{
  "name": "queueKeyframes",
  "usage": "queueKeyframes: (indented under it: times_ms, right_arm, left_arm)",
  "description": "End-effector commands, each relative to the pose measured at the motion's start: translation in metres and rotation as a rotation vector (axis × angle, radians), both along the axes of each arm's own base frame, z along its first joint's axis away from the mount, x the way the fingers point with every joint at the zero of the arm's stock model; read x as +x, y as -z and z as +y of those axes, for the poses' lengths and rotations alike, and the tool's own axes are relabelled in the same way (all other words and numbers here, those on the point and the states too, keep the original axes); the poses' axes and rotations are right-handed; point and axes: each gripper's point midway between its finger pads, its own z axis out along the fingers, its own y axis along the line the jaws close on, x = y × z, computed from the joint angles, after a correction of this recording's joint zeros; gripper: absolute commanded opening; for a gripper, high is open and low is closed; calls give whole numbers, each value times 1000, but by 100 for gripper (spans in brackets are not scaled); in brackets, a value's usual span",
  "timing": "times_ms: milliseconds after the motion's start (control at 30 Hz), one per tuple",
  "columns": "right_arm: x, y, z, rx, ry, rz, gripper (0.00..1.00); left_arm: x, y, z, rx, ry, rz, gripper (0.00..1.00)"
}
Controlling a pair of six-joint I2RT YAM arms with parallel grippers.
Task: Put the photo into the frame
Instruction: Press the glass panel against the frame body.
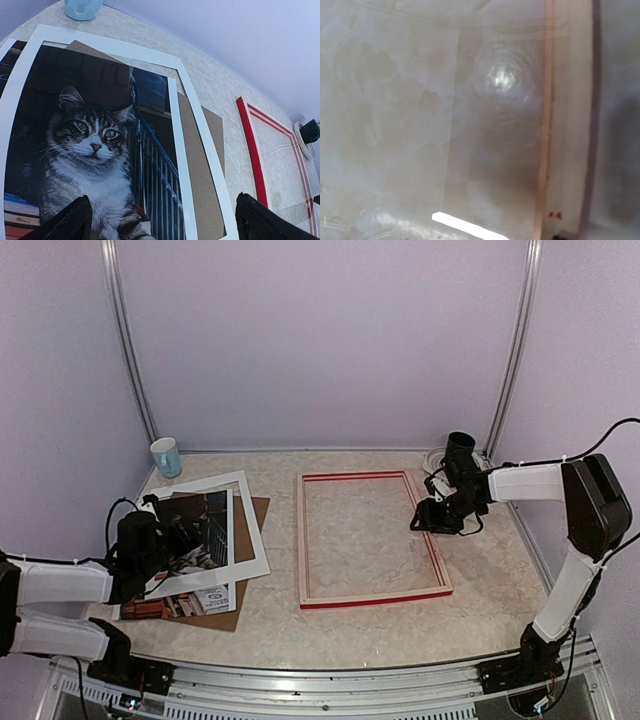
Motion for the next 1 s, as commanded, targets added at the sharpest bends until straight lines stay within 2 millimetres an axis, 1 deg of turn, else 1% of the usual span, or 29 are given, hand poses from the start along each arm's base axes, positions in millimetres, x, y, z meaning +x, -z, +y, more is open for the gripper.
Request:
queueKeyframes:
  times_ms: [0,233,433,533,633,733,767,900,967]
  right_arm:
    - [-4,8,6,14,-16,20,60]
    - [-9,19,8,17,-28,48,60]
    - [-4,14,-4,-50,12,23,60]
    - [-6,20,-4,-55,6,40,60]
    - [-9,26,1,-27,-12,54,60]
    - [-17,33,14,47,-55,95,60]
    - [-18,34,16,57,-63,101,60]
    - [-21,32,24,99,-89,102,60]
    - [-20,30,23,95,-86,99,59]
  left_arm:
    - [-2,0,-2,7,15,-7,99]
    - [-2,0,-2,8,14,-7,99]
    - [-2,0,-2,9,14,-6,99]
    - [-2,0,-2,8,13,-6,99]
    - [-2,0,-2,10,12,-6,99]
    - [-2,-1,-1,9,10,-9,99]
    - [-2,-1,-1,8,10,-8,99]
    - [-2,0,-2,8,14,-7,99]
    - [-2,0,-2,8,12,-6,99]
